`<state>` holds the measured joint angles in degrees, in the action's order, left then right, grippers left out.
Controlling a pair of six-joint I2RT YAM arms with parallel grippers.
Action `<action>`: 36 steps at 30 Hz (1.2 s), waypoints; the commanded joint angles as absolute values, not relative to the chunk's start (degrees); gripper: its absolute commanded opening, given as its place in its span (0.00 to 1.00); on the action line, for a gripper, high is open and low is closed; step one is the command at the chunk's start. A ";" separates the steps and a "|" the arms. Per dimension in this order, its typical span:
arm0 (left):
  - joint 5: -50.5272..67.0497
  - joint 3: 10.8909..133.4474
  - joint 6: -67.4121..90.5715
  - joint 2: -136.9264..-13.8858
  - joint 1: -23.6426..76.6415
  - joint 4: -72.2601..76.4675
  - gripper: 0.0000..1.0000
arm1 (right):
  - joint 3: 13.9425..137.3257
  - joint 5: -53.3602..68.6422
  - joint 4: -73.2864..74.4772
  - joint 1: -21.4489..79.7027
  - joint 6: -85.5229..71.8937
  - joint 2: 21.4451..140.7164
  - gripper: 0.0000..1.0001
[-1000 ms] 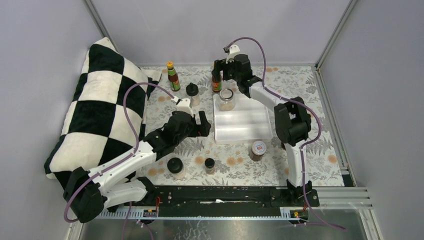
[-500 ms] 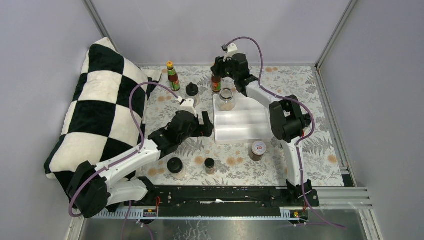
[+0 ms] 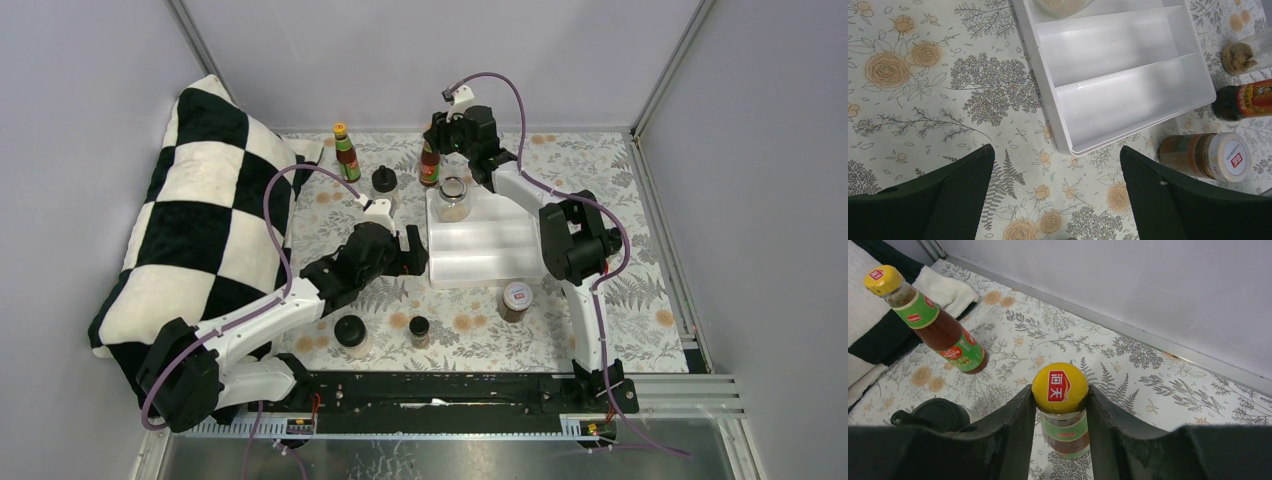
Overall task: Organize the condiment bottles
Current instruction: Pick up the bottle from the center of the board.
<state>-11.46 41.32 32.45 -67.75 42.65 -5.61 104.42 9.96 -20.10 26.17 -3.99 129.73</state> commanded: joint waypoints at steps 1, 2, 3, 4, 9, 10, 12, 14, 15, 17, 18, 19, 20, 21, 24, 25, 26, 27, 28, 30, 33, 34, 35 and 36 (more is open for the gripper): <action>-11.42 40.28 31.90 -68.03 42.36 -2.11 0.99 | 107.57 10.40 -21.98 26.63 -3.84 129.19 0.44; -11.42 40.19 31.98 -68.10 42.32 -2.01 0.99 | 107.98 10.36 -21.71 26.59 -3.82 129.02 0.44; -11.41 40.19 32.07 -68.17 42.30 -1.90 0.99 | 108.33 10.38 -21.57 26.59 -3.72 128.82 0.44; -11.30 40.17 32.10 -68.26 42.31 -1.78 0.99 | 108.81 10.31 -21.25 26.58 -3.52 128.67 0.44; -11.01 40.12 32.50 -68.81 42.36 -1.28 0.99 | 110.89 9.97 -19.78 26.63 -2.68 128.02 0.43; -10.98 40.16 32.52 -68.84 42.35 -1.25 0.99 | 111.20 9.89 -19.52 26.63 -2.52 127.86 0.43; -10.86 40.13 32.52 -68.77 42.36 -1.24 0.99 | 111.48 9.73 -19.26 26.55 -2.33 127.54 0.43; -10.88 40.06 32.59 -68.57 42.29 -1.23 0.99 | 111.73 9.69 -19.21 26.69 -2.07 127.23 0.42; -10.82 40.00 32.60 -68.47 42.34 -1.25 0.99 | 111.90 9.68 -19.12 26.70 -1.95 127.11 0.42; -10.82 39.95 32.58 -68.35 42.29 -1.23 0.99 | 112.20 9.60 -19.05 26.72 -1.76 126.75 0.42; -10.83 39.84 32.68 -68.25 42.35 -1.23 0.99 | 112.54 9.63 -18.95 26.69 -1.67 126.65 0.42; -10.82 39.82 32.69 -68.26 42.32 -1.23 0.99 | 112.96 9.66 -18.67 26.79 -1.55 126.65 0.42; -10.87 39.75 32.71 -68.21 42.35 -1.23 0.99 | 113.42 9.62 -18.45 26.80 -1.39 126.56 0.42; -10.89 39.73 32.77 -68.20 42.31 -1.25 0.99 | 113.90 9.52 -18.20 26.84 -1.16 126.47 0.42; -10.91 39.58 32.74 -68.03 42.34 -1.34 0.99 | 114.57 9.07 -18.09 27.05 -0.50 126.17 0.41; -10.92 39.51 32.82 -67.91 42.35 -1.40 0.99 | 114.82 9.01 -17.98 27.00 -0.30 126.03 0.41; -10.93 39.51 32.80 -67.81 42.36 -1.32 0.99 | 115.04 8.85 -17.91 27.06 -0.27 125.95 0.40; -10.94 39.43 32.79 -67.70 42.32 -1.37 0.99 | 115.31 8.80 -17.85 27.12 -0.25 125.83 0.40; -10.98 39.38 32.83 -67.68 42.36 -1.33 0.99 | 115.52 8.79 -17.69 27.08 -0.26 125.79 0.39; -10.91 39.31 32.87 -67.67 42.34 -1.37 0.99 | 115.84 8.55 -17.52 27.20 0.92 125.70 0.39; -10.97 39.35 32.78 -67.75 42.36 -1.33 0.99 | 115.94 8.12 -17.37 27.25 2.02 125.23 0.39; -10.98 39.32 32.78 -67.80 42.36 -1.34 0.99 | 115.92 7.90 -17.28 27.28 2.32 125.01 0.39; -10.88 39.29 32.71 -67.83 42.32 -1.32 0.99 | 115.81 7.65 -17.22 27.33 2.74 124.71 0.39; -10.87 39.29 32.70 -67.85 42.36 -1.32 0.99 | 115.55 7.32 -17.16 27.29 3.10 124.41 0.39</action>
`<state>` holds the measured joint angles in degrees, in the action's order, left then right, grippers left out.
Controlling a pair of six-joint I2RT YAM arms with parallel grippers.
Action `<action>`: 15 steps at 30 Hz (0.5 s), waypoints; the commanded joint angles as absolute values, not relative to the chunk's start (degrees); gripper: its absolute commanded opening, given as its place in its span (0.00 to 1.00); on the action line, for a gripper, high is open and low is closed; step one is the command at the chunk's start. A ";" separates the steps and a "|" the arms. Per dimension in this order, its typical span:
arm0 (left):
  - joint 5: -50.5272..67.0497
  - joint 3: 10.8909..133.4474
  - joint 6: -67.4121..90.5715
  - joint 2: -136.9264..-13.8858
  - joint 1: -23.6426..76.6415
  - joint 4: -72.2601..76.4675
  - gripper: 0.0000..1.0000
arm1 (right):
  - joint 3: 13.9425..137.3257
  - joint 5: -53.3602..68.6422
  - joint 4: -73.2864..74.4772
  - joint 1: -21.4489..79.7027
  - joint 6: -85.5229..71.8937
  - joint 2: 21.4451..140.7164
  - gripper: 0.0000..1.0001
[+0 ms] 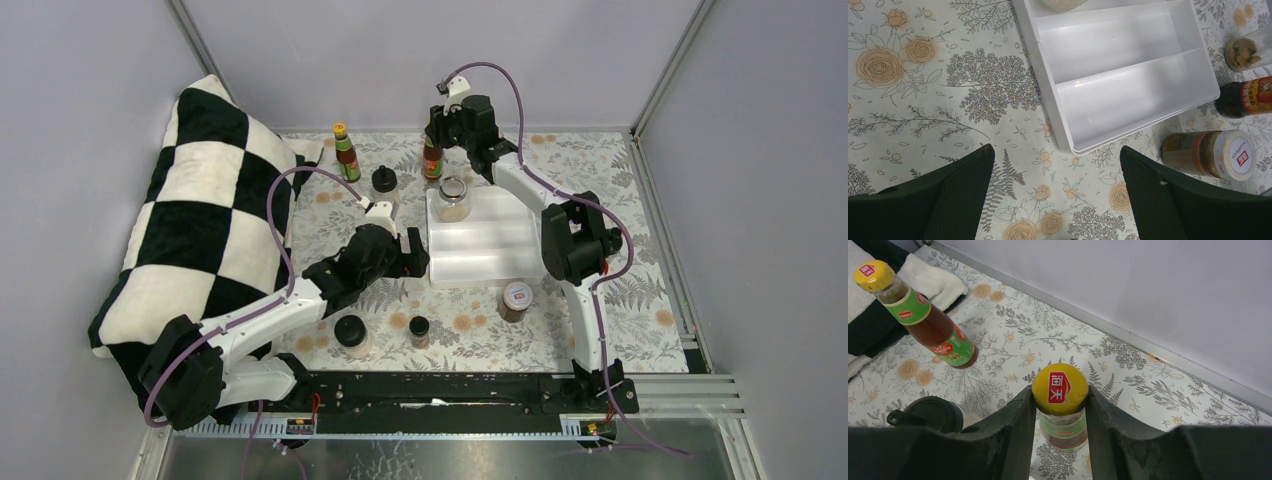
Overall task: Organize the condiment bottles
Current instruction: Pick up the bottle from the center of the board.
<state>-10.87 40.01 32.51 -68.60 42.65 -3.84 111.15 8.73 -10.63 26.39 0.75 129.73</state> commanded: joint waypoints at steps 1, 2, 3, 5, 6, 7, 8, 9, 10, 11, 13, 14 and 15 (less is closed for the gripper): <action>-10.81 39.29 32.70 -67.85 42.35 -1.45 0.99 | 115.50 6.97 -17.00 27.27 3.69 124.10 0.39; -10.78 39.29 32.64 -67.85 42.36 -1.40 0.99 | 115.57 6.68 -16.58 27.30 4.31 123.84 0.39; -10.70 39.29 32.77 -67.77 42.35 -1.35 0.99 | 115.56 6.31 -16.22 27.33 4.86 123.45 0.39; -10.72 39.29 32.78 -67.68 42.35 -1.35 0.99 | 115.37 5.55 -15.81 27.33 5.80 122.62 0.39; -10.66 39.31 32.77 -67.68 42.34 -1.33 0.99 | 115.24 5.46 -15.63 27.33 6.15 122.15 0.39; -10.57 39.43 32.77 -67.66 42.29 -1.33 0.99 | 115.31 5.05 -15.40 27.32 6.67 121.82 0.39; -10.53 39.38 32.78 -67.67 42.33 -1.32 0.99 | 115.36 4.78 -15.10 27.29 7.04 121.48 0.39; -10.43 39.45 32.77 -67.71 42.30 -1.34 0.99 | 115.37 4.56 -14.92 27.29 7.22 121.16 0.39; -10.32 39.51 32.77 -67.82 42.33 -1.32 0.99 | 115.47 4.24 -14.75 27.24 7.48 120.90 0.39; -10.22 39.56 32.78 -67.83 42.36 -1.41 0.99 | 115.73 3.94 -14.42 27.25 7.71 120.73 0.39; -9.99 39.59 32.86 -67.78 42.31 -1.42 0.99 | 116.09 3.38 -13.89 27.24 8.10 120.36 0.39; -9.95 39.60 32.87 -67.70 42.36 -1.49 0.99 | 116.08 3.04 -13.72 27.17 8.29 120.13 0.39; -9.97 39.63 32.87 -67.69 42.36 -1.59 0.99 | 116.02 2.66 -13.64 27.17 8.42 119.84 0.39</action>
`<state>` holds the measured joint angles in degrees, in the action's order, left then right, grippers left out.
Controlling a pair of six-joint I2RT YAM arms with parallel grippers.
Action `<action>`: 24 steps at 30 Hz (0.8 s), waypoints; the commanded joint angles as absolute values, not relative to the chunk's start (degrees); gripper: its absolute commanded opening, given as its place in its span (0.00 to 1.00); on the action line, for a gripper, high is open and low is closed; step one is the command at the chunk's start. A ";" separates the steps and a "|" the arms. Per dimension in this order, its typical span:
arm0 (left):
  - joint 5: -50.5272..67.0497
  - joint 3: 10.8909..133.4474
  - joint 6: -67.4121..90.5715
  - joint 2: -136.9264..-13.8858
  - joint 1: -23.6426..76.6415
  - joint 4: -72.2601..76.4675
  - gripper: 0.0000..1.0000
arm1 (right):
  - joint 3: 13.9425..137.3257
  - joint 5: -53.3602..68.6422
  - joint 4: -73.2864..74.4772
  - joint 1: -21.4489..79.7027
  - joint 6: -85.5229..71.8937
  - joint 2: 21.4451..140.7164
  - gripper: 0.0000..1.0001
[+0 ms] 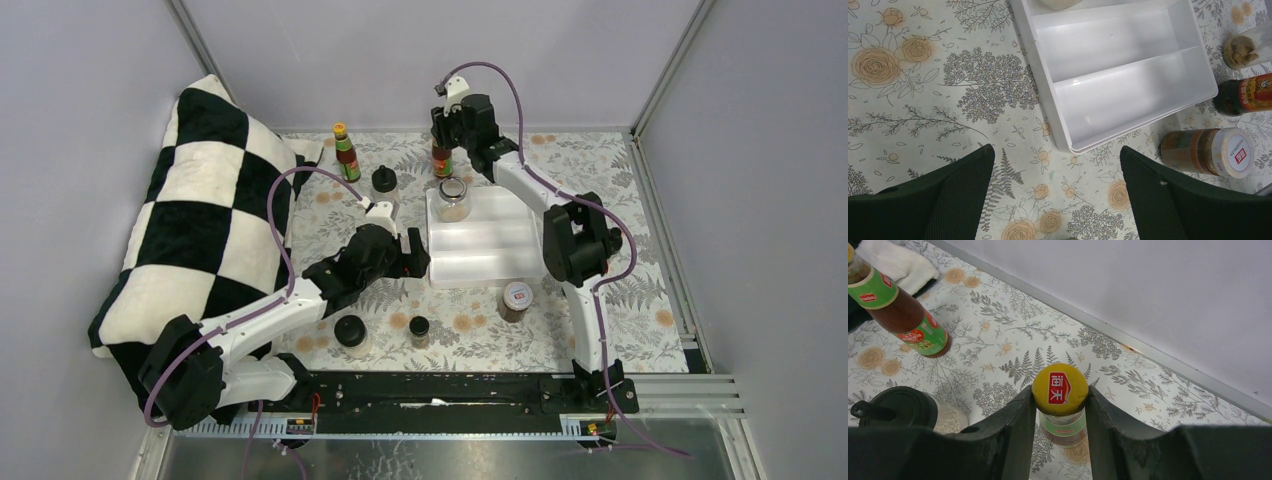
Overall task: Organize the condiment bottles
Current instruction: Pick up the bottle from the center of the board, then place the bottle in the storage box.
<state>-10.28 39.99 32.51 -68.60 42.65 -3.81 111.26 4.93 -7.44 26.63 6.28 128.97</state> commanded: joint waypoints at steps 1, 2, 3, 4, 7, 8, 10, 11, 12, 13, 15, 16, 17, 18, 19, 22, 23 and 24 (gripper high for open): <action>-10.01 39.65 32.83 -67.63 42.30 -1.75 0.99 | 115.81 2.30 -13.60 27.19 8.51 119.54 0.38; -9.91 39.67 32.82 -67.55 42.31 -1.78 0.99 | 115.41 2.02 -13.77 27.06 8.52 119.13 0.38; -9.92 39.66 32.79 -67.48 42.33 -1.83 0.99 | 115.04 1.64 -13.87 27.01 8.46 118.77 0.38; -9.89 39.64 32.77 -67.36 42.36 -2.11 0.99 | 114.62 1.49 -13.96 26.90 8.37 118.26 0.38; -9.92 39.71 32.70 -67.01 42.41 -2.48 0.99 | 113.12 0.76 -14.19 26.48 8.02 116.66 0.38; -9.88 39.76 32.70 -66.91 42.44 -2.66 0.99 | 112.48 0.56 -14.29 26.34 7.88 116.06 0.37; -9.85 39.80 32.70 -66.69 42.36 -2.93 0.99 | 111.06 0.28 -14.39 25.90 7.70 114.75 0.37; -9.92 39.78 32.70 -66.63 42.41 -2.99 0.99 | 110.45 0.32 -14.39 25.74 7.53 114.14 0.37; -9.88 39.80 32.70 -66.55 42.38 -3.13 0.99 | 109.87 0.27 -14.34 25.48 7.34 113.38 0.37; -9.77 39.87 32.70 -66.46 42.44 -3.15 0.99 | 109.08 0.34 -14.33 25.28 7.11 112.77 0.37; -9.68 39.82 32.78 -66.23 42.45 -3.35 0.99 | 107.58 -0.80 -14.26 24.86 6.81 111.14 0.37; -9.64 39.83 32.86 -66.10 42.41 -3.48 0.99 | 106.82 -1.13 -14.32 24.67 6.70 110.37 0.37; -9.55 39.86 32.94 -66.03 42.47 -3.63 0.99 | 106.00 -1.41 -14.33 24.55 6.76 109.47 0.37; -9.58 39.83 32.96 -65.87 42.53 -3.68 0.99 | 105.14 -1.57 -14.33 24.34 6.70 108.64 0.37; -9.55 39.89 33.04 -65.71 42.61 -3.75 0.99 | 104.39 -1.77 -14.28 24.16 6.69 107.81 0.37; -9.52 40.01 33.13 -65.57 42.80 -4.10 0.99 | 102.68 -2.58 -13.48 23.53 6.55 105.28 0.37; -9.57 40.05 33.13 -65.57 42.80 -4.13 0.99 | 102.02 -3.10 -13.25 23.29 6.47 104.43 0.37; -9.69 40.04 33.13 -65.56 42.81 -4.22 0.99 | 101.39 -3.30 -13.08 23.03 6.31 103.55 0.37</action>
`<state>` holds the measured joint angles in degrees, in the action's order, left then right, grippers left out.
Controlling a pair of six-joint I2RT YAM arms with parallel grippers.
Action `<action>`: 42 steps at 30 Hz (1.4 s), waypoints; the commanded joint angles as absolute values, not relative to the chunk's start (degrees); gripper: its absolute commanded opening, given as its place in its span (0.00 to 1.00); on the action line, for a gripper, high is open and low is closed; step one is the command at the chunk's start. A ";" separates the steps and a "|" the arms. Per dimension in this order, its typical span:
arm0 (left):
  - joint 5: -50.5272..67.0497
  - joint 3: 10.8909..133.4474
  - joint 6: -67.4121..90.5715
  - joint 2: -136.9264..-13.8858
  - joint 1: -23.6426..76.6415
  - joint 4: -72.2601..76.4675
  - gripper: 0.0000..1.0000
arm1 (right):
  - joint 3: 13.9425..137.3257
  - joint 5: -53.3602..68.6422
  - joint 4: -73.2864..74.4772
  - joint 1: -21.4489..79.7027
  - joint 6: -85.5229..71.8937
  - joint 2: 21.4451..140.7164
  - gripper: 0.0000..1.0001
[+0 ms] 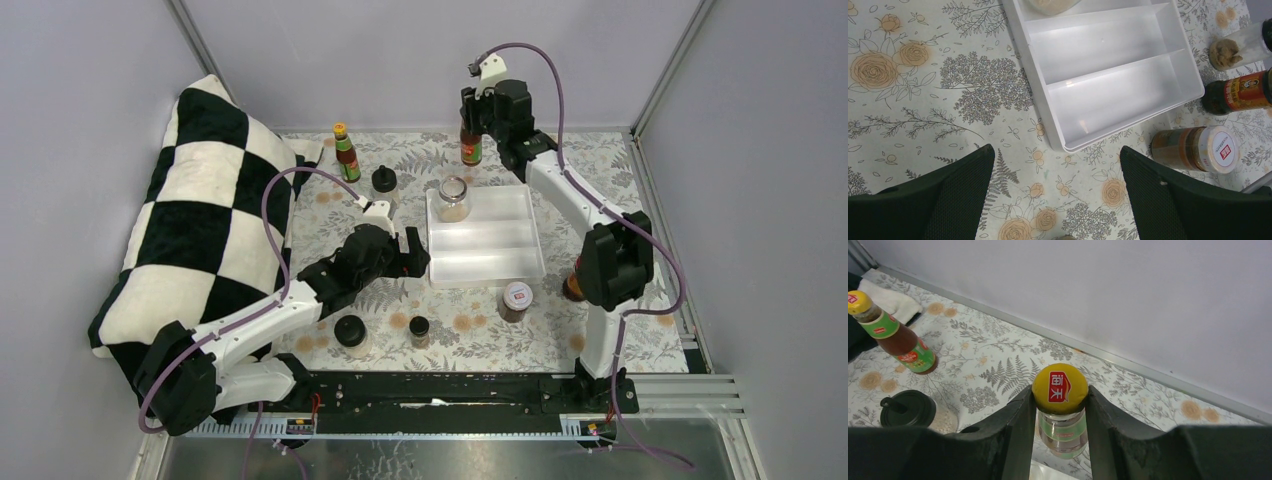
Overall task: Organize the condiment bottles
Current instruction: Place the bottle in the storage box.
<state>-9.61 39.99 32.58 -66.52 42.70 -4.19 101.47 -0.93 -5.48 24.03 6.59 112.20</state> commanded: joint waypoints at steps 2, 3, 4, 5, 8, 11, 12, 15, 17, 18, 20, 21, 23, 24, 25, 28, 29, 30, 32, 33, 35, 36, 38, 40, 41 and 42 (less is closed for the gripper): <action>-10.32 39.95 32.85 -65.76 42.89 -4.32 0.99 | 99.54 -3.69 -12.88 22.38 5.81 101.66 0.37; -10.64 39.95 32.59 -66.01 42.89 -4.42 0.99 | 98.56 -3.71 -12.76 22.06 5.32 100.54 0.37; -11.03 40.04 32.54 -66.31 42.88 -4.66 0.99 | 97.42 -3.73 -12.82 21.64 4.71 99.47 0.36; -11.24 40.12 32.37 -66.59 42.85 -4.81 0.99 | 96.33 -3.74 -12.79 21.26 4.21 98.36 0.37; -11.11 40.13 32.63 -67.05 42.84 -4.84 0.99 | 92.73 -3.62 -13.14 19.89 2.99 95.14 0.37; -11.02 39.92 33.00 -67.06 42.93 -4.72 0.99 | 89.40 -3.72 -12.99 19.04 2.70 92.31 0.37; -10.99 39.90 33.04 -67.06 42.98 -4.74 0.99 | 88.51 -3.84 -12.85 18.88 2.72 91.50 0.37; -11.18 40.06 32.96 -67.06 42.96 -5.03 0.99 | 86.11 -4.18 -12.15 18.43 2.68 89.24 0.36; -11.35 40.36 32.88 -67.07 42.98 -5.41 0.99 | 84.41 -4.34 -11.87 18.22 2.59 87.92 0.36; -11.40 40.48 32.87 -67.02 42.98 -5.52 0.99 | 83.62 -4.43 -11.80 18.08 2.66 87.37 0.36; -11.46 40.60 33.00 -66.97 42.96 -5.54 0.99 | 81.71 -5.42 -11.76 17.87 2.10 86.21 0.36; -11.39 40.65 33.08 -66.93 42.98 -5.52 0.99 | 80.60 -5.40 -12.06 17.59 1.38 85.66 0.37; -11.19 40.99 33.13 -67.12 43.04 -5.71 0.99 | 78.23 -5.11 -13.02 17.36 0.45 84.76 0.37; -11.20 41.16 33.13 -67.15 43.14 -5.92 0.99 | 77.02 -5.10 -13.48 17.28 0.36 84.47 0.37; -11.29 41.33 33.13 -67.08 43.31 -6.12 0.99 | 75.97 -5.01 -14.01 17.21 0.35 84.21 0.37; -11.71 41.32 33.11 -66.72 43.49 -6.49 0.99 | 73.99 -5.43 -14.52 17.09 0.35 84.28 0.36; -11.85 41.31 33.13 -66.63 43.58 -6.62 0.99 | 73.32 -5.45 -14.80 17.06 0.35 84.29 0.36; -11.84 41.24 33.21 -66.62 43.59 -6.67 0.99 | 72.78 -5.22 -15.12 17.13 -0.75 84.29 0.36; -11.93 41.23 33.31 -66.69 43.56 -6.66 0.99 | 71.98 -4.39 -15.58 17.09 -1.58 84.44 0.36; -11.94 41.22 33.35 -66.78 43.67 -6.60 0.99 | 71.78 -3.92 -15.83 17.13 -1.91 84.60 0.36; -11.99 41.28 33.47 -66.91 43.76 -6.60 0.99 | 71.36 -3.26 -16.26 17.12 -2.69 85.00 0.36; -12.01 41.23 33.47 -66.97 43.69 -6.59 0.99 | 71.10 -2.99 -16.66 17.14 -2.92 85.26 0.36; -12.15 41.23 33.49 -66.84 43.88 -6.60 0.99 | 70.58 -2.55 -17.36 17.13 -3.30 85.78 0.36; -12.28 41.16 33.48 -66.71 43.94 -6.59 0.99 | 70.33 -1.96 -17.89 17.12 -3.65 86.37 0.36; -12.38 41.14 33.49 -66.69 43.93 -6.59 0.99 | 70.19 -1.42 -18.19 17.11 -3.80 86.76 0.36; -12.38 41.14 33.40 -66.71 43.91 -6.56 0.99 | 70.08 -0.95 -18.40 17.13 -4.02 87.09 0.36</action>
<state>-10.74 40.14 32.95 -66.81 43.53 -6.55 68.82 -3.25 -7.46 17.39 -2.31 88.25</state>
